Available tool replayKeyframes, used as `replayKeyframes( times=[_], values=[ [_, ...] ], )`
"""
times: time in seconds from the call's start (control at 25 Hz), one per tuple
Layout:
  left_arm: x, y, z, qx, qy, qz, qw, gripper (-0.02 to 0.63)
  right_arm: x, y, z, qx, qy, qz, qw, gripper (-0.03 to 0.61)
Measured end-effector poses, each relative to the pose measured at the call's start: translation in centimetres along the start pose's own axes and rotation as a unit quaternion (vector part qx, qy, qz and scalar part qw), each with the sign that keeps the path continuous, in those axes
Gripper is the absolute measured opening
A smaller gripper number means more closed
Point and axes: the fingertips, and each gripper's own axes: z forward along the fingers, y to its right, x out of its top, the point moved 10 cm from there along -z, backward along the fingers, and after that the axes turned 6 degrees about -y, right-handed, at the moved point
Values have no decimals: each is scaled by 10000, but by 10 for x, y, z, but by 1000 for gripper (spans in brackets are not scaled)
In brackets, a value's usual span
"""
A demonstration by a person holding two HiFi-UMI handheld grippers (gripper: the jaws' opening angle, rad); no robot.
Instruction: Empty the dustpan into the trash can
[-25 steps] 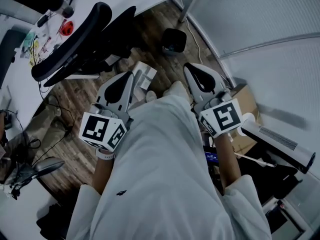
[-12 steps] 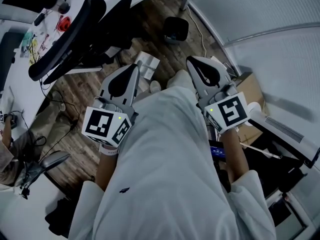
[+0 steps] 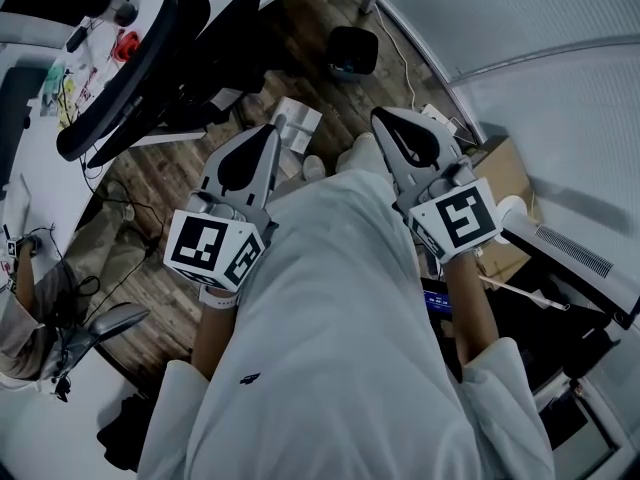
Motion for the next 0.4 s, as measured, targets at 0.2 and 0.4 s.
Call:
replayKeyframes(
  times=[0.2, 0.4],
  values=[
    [-3, -4, -1, -34, -34, -4, 10000, 8, -1, -6, 4, 12, -34, 4, 10000, 11],
    [-4, -2, 1, -59, -63, -3, 10000, 8, -3, -7, 2, 12, -65, 5, 10000, 11]
  ],
)
